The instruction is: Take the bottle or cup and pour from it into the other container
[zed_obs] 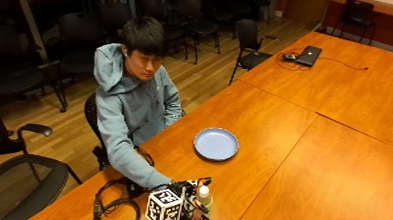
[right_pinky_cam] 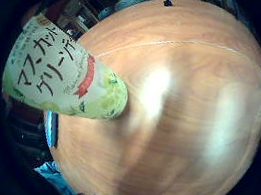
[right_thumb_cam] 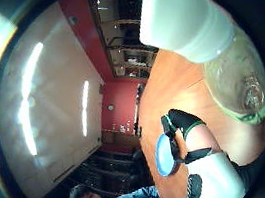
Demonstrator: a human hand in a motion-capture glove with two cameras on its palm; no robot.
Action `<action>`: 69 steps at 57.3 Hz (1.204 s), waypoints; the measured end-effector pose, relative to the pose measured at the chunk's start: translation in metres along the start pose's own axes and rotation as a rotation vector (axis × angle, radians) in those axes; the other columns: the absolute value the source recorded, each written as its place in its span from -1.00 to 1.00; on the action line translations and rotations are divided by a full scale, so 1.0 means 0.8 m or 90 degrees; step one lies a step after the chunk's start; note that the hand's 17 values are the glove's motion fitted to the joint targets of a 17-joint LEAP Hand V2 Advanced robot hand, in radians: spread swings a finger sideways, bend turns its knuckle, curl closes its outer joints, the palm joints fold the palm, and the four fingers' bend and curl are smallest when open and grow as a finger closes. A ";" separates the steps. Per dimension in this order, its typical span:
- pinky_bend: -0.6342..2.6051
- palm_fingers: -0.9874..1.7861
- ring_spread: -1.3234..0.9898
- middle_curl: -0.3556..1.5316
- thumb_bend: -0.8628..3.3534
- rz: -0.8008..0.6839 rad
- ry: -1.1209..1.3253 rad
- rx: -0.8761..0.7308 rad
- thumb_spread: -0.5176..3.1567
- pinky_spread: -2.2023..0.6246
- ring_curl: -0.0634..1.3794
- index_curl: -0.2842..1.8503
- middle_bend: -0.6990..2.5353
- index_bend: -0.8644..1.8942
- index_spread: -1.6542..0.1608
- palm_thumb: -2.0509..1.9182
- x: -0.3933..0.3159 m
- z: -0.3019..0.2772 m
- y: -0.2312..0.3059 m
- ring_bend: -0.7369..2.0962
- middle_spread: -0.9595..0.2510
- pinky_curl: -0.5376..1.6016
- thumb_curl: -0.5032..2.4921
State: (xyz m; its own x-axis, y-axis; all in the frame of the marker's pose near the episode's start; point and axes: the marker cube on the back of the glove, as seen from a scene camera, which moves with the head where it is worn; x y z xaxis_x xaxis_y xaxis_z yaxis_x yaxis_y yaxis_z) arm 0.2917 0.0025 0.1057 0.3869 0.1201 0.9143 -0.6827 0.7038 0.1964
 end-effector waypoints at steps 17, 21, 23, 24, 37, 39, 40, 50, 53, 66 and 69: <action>-0.09 0.03 0.24 -0.26 -0.59 0.010 -0.097 0.094 -0.28 0.71 -0.46 -0.60 -0.42 -0.30 0.49 0.49 0.022 0.047 0.017 0.00 0.77 -0.21 -0.36; -0.12 0.14 0.20 -0.25 -0.59 0.004 -0.095 0.099 -0.30 0.68 -0.47 -0.57 -0.40 -0.27 0.52 0.53 0.008 0.033 0.000 -0.01 0.74 -0.22 -0.35; -0.16 0.25 0.17 -0.24 -0.58 0.001 -0.095 0.103 -0.31 0.66 -0.48 -0.54 -0.38 -0.21 0.56 0.55 0.001 0.027 -0.008 -0.03 0.70 -0.24 -0.34; -0.19 0.29 0.16 -0.23 -0.58 0.000 -0.096 0.104 -0.31 0.65 -0.48 -0.53 -0.37 -0.20 0.58 0.56 -0.001 0.026 -0.010 -0.03 0.68 -0.25 -0.34; -0.27 0.44 0.05 -0.18 -0.60 -0.002 -0.111 0.099 -0.46 0.54 -0.42 -0.43 -0.38 -0.24 0.68 0.60 -0.011 0.038 -0.009 -0.09 0.56 -0.25 -0.28; -0.28 0.44 0.04 -0.17 -0.60 -0.004 -0.113 0.099 -0.48 0.54 -0.41 -0.42 -0.39 -0.25 0.69 0.60 -0.011 0.040 -0.009 -0.10 0.55 -0.25 -0.27; -0.28 0.45 0.04 -0.17 -0.60 -0.004 -0.113 0.099 -0.48 0.53 -0.41 -0.42 -0.39 -0.25 0.69 0.61 -0.012 0.040 -0.009 -0.10 0.55 -0.25 -0.27; -0.31 0.47 0.03 -0.15 -0.61 -0.002 -0.102 0.089 -0.54 0.50 -0.37 -0.40 -0.41 -0.27 0.71 0.61 -0.016 0.045 -0.009 -0.13 0.53 -0.23 -0.25; -0.31 0.48 0.02 -0.14 -0.61 -0.008 -0.087 0.082 -0.55 0.50 -0.36 -0.39 -0.41 -0.27 0.72 0.60 -0.019 0.047 -0.009 -0.14 0.53 -0.23 -0.25; -0.32 0.50 0.03 -0.12 -0.61 -0.039 -0.045 0.045 -0.57 0.48 -0.33 -0.38 -0.43 -0.27 0.73 0.60 -0.055 0.049 -0.006 -0.15 0.52 -0.20 -0.23; -0.33 0.50 0.03 -0.11 -0.61 -0.050 -0.031 0.034 -0.58 0.47 -0.32 -0.38 -0.43 -0.27 0.73 0.60 -0.067 0.049 -0.005 -0.15 0.52 -0.20 -0.23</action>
State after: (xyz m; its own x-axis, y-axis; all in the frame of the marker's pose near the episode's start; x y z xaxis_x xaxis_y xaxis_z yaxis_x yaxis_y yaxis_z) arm 0.2493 -0.0340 0.0700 0.4103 0.0305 0.9114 -0.6836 0.6718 0.2852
